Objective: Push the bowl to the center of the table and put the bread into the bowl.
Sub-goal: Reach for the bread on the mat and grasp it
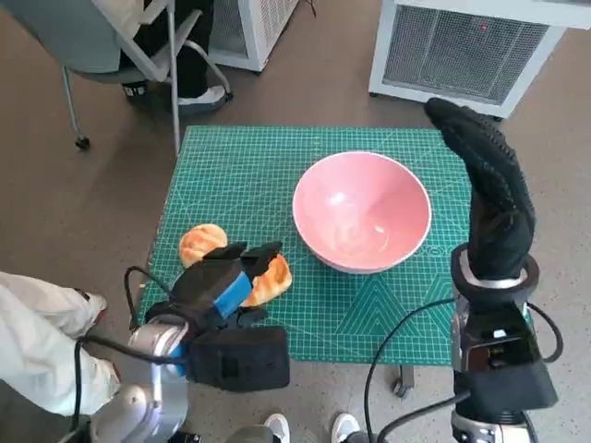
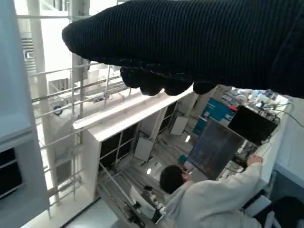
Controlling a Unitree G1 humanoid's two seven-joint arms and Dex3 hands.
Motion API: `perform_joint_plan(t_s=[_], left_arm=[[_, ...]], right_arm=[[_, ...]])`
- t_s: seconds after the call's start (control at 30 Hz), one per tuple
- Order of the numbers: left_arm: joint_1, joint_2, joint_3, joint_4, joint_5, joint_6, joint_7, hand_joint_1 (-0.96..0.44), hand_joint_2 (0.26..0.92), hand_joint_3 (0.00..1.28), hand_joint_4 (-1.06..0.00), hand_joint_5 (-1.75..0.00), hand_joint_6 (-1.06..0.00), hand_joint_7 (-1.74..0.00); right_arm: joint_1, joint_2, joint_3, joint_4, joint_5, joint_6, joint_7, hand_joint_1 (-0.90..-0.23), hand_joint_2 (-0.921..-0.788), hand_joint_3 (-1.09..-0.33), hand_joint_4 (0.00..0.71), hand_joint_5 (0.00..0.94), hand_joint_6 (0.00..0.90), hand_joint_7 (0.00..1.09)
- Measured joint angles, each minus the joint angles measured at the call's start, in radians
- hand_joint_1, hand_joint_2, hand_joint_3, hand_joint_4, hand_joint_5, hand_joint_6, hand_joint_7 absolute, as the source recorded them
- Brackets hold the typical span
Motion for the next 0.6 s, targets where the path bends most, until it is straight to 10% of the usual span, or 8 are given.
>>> perform_joint_plan(t_s=[0.53,0.6], left_arm=[[-0.006,-0.124,-0.012,0.225,0.051,-0.083,0.079,-0.35,0.921,0.1,-0.54,-0.06,-0.43,-0.03],[-0.006,-0.134,-0.008,0.25,0.05,-0.097,0.093,-0.28,0.921,0.09,-0.58,-0.27,-0.51,-0.01]], right_arm=[[0.017,0.003,0.018,-0.007,0.0,0.004,0.0,-0.412,-0.921,-0.553,0.416,0.001,0.028,0.89],[0.019,0.003,0.02,-0.008,0.0,0.004,0.0,-0.413,-0.921,-0.553,0.415,0.0,0.026,0.9]])
